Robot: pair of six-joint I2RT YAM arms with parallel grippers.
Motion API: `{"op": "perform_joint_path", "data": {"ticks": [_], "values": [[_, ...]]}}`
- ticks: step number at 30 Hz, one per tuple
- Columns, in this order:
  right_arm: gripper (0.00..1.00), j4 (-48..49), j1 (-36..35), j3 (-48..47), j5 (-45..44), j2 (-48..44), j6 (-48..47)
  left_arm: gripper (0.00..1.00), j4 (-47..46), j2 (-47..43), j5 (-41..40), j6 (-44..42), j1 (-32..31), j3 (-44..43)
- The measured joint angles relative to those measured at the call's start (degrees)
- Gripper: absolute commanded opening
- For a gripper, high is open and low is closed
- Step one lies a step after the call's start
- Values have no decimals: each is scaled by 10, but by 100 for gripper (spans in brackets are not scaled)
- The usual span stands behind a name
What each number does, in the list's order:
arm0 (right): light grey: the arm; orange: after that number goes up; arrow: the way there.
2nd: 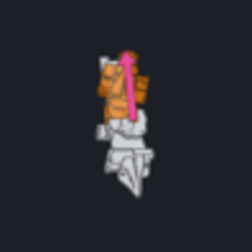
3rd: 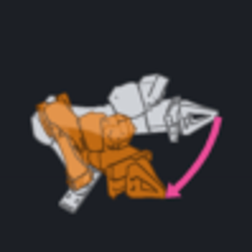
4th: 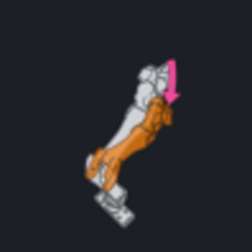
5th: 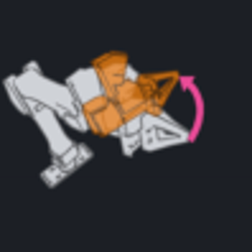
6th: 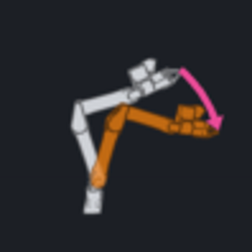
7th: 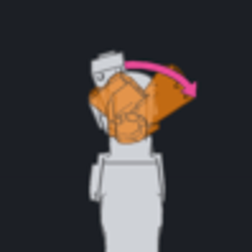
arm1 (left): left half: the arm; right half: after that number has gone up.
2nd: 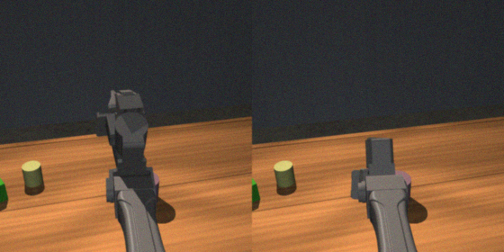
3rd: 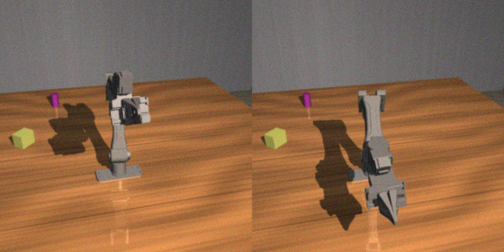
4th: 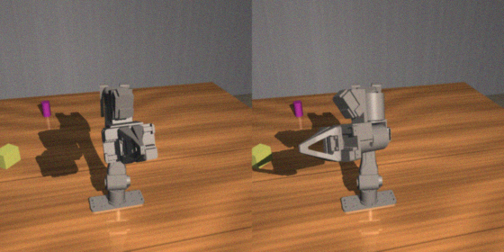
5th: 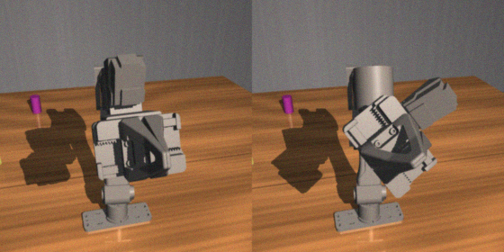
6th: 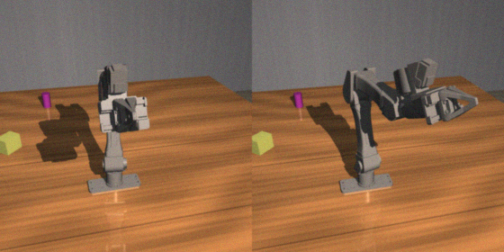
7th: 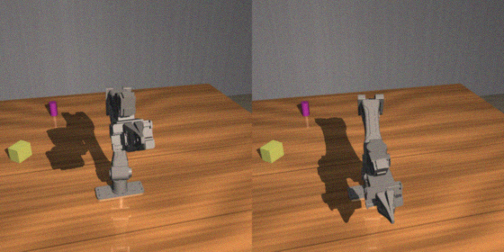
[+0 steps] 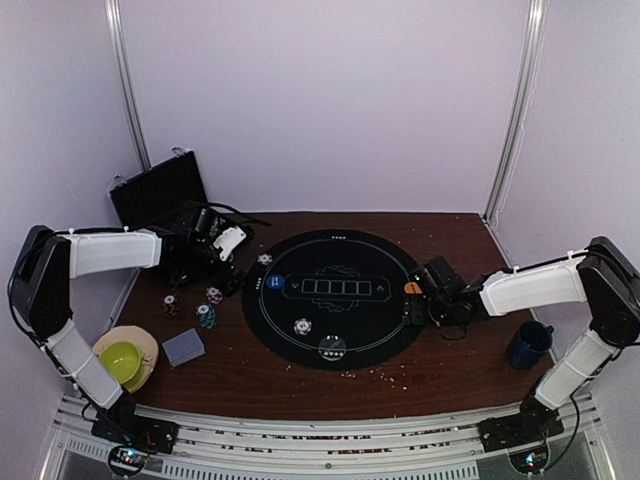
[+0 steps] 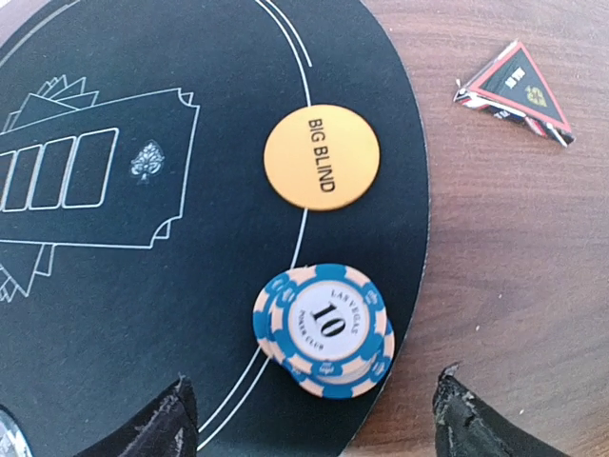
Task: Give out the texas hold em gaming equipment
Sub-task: Adjust the poker chips pile in the big blind area.
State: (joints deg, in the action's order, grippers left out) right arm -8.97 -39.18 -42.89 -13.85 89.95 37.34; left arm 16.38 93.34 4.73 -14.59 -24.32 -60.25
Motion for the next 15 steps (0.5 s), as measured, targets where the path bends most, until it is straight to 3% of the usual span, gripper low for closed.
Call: {"op": "perform_joint_path", "data": {"ticks": [15], "values": [[87,63,-3,17,39,21,18,98,0,0,0,0,0,0]]}}
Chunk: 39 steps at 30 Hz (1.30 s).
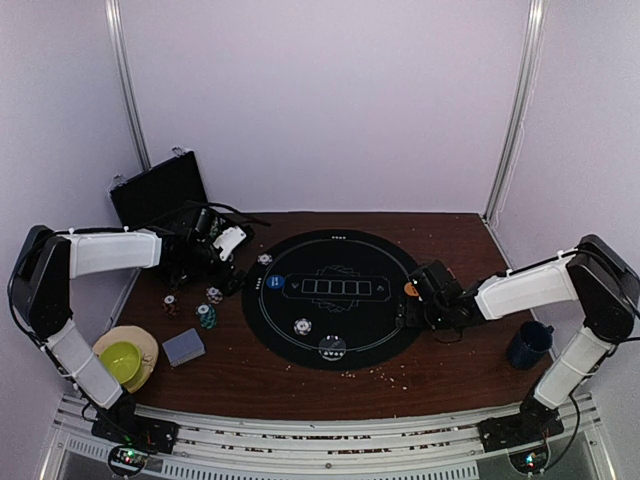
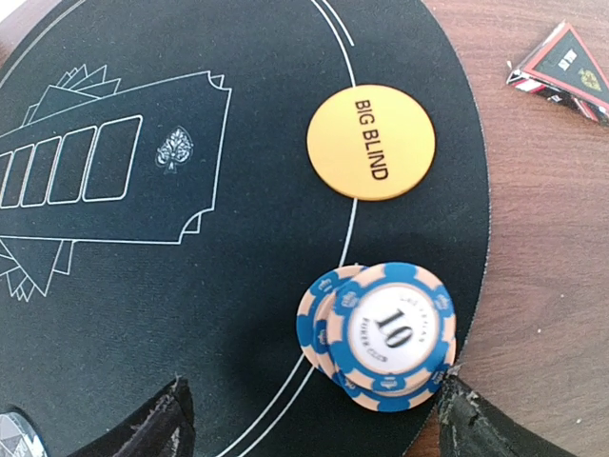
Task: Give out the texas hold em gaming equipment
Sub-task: Adjust the poker chips pile in the big blind area.
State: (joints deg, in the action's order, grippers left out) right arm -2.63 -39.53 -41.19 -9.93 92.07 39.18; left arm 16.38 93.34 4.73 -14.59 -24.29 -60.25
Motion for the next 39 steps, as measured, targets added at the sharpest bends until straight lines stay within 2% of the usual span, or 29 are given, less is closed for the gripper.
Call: {"op": "perform_joint_path", "data": {"ticks": [25,30,33,36,39], "values": [[89,17,-11,1,-3,1,-7,98,0,0,0,0,0,0],[89,7,-11,1,-7,-21,-14,98,0,0,0,0,0,0],[92,-2,-11,0,-14,-44,-16,98,0,0,0,0,0,0],[99,-17,-11,-8,-26,-56,-18,98,0,0,0,0,0,0],[100,-43,-11,-28,-40,-54,-29,98,0,0,0,0,0,0]]}}
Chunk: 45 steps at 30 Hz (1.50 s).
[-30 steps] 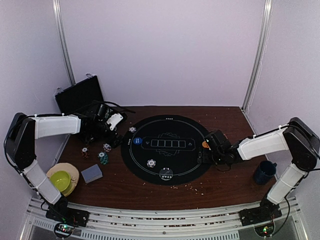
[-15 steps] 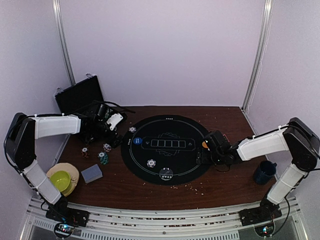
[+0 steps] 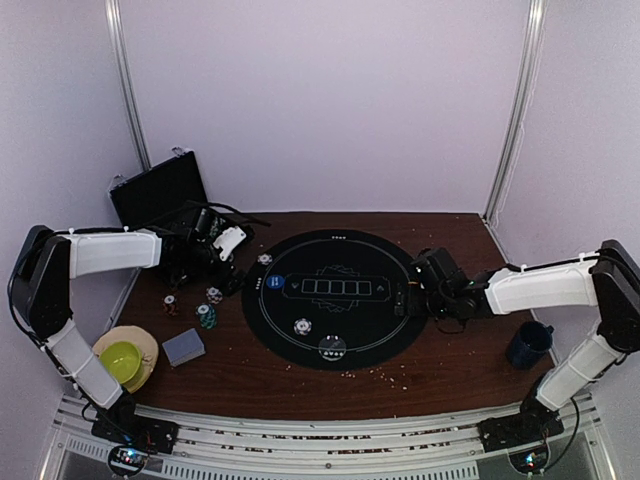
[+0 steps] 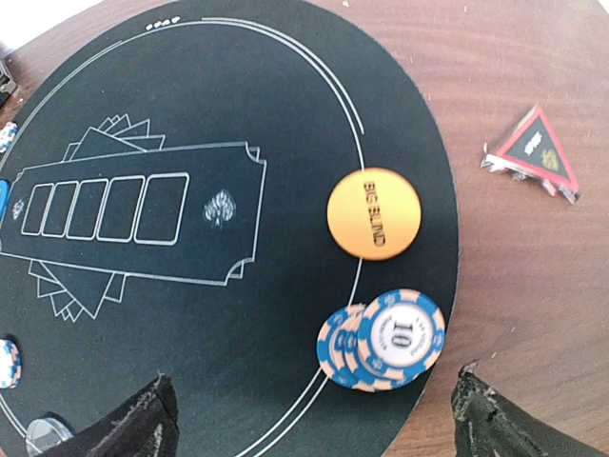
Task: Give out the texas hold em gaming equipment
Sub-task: Adjust the poker chips pile in the big blind area.
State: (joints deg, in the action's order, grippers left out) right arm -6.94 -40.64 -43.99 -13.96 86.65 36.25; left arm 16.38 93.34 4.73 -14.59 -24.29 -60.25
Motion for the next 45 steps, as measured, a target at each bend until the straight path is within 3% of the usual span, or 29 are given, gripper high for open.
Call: {"op": "perform_joint_path", "data": {"ticks": [8,23,45], "values": [[100,-50,5,-73,-23,67,-32,98,0,0,0,0,0,0],[100,-78,54,-83,-2,123,-71,98,0,3,0,0,0,0],[80,-70,61,-90,20,136,-92,98,0,4,0,0,0,0]]}}
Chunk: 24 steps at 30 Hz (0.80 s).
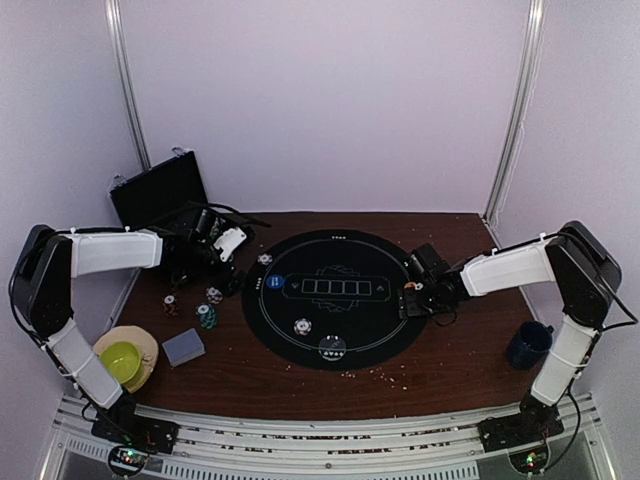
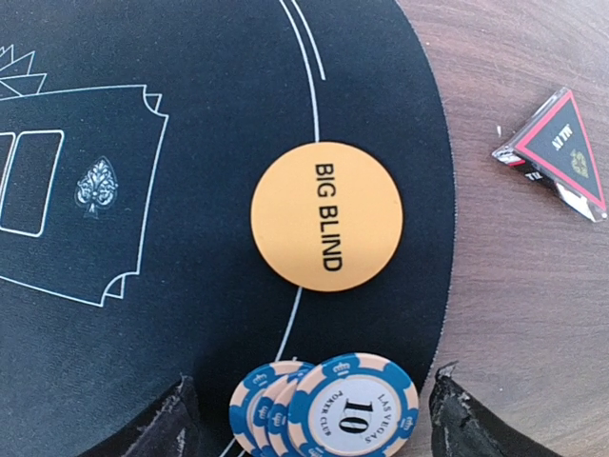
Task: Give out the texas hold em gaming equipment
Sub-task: Adjust the poker chips pile in the big blind area.
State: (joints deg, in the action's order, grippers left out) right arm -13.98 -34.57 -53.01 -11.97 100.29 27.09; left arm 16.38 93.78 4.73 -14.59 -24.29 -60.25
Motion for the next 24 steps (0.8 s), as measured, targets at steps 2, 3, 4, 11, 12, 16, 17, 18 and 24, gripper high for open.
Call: {"op": "perform_joint_path", "data": {"ticks": [2,3,4,11,12,16,17,18,24], "values": [[79,3,0,0,4,1,0,98,0,0,0,0,0,0],[78,4,0,0,7,1,0,98,0,0,0,0,0,0],[77,5,0,0,9,2,-1,98,0,0,0,0,0,0],[71,11,0,0,17,4,-2,98,0,1,0,0,0,0],[71,12,0,0,18,4,-1,98,0,1,0,0,0,0],[68,13,0,0,18,4,0,98,0,1,0,0,0,0],[67,14,0,0,18,4,1,98,0,1,0,0,0,0],[67,13,0,0,18,4,1,98,0,1,0,0,0,0],[65,14,0,0,18,4,4,98,0,1,0,0,0,0]]}}
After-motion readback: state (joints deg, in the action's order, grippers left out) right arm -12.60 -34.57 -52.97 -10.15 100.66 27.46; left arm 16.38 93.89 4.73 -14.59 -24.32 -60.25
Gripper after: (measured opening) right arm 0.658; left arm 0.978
